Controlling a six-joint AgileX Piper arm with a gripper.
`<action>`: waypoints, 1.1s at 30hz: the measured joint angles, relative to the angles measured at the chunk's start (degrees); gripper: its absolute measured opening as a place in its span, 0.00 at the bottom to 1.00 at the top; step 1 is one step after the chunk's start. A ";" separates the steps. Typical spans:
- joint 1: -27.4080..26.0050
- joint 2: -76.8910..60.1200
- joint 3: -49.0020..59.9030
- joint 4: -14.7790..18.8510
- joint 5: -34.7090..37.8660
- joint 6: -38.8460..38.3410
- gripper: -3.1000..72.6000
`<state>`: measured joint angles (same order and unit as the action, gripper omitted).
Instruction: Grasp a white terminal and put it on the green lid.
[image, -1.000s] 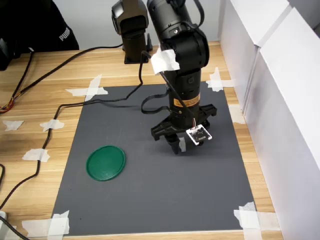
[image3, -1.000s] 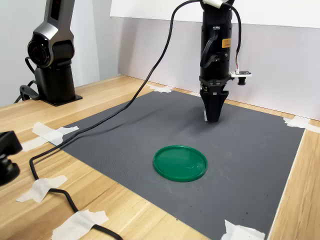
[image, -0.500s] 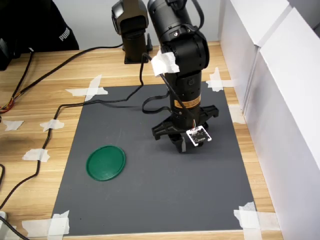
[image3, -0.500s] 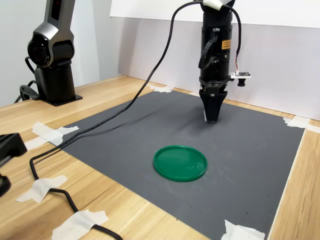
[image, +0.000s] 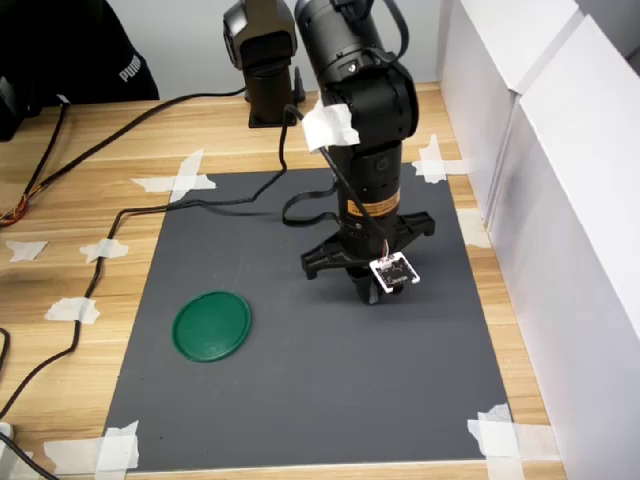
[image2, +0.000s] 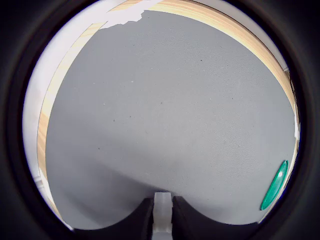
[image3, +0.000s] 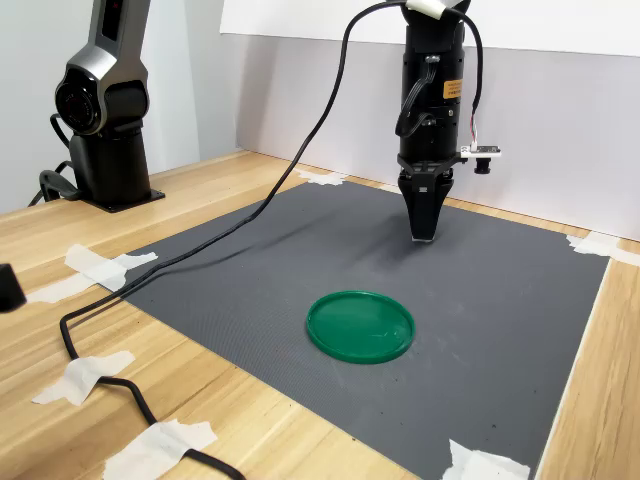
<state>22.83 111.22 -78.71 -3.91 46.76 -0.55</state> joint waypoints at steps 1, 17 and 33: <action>-0.31 -0.45 0.00 -0.05 0.47 -0.37 0.17; -17.72 -11.84 -7.85 6.49 11.49 -24.23 0.17; -29.95 -9.44 -11.26 5.33 15.37 -43.47 0.17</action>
<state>-7.12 101.78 -89.97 1.41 62.13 -44.02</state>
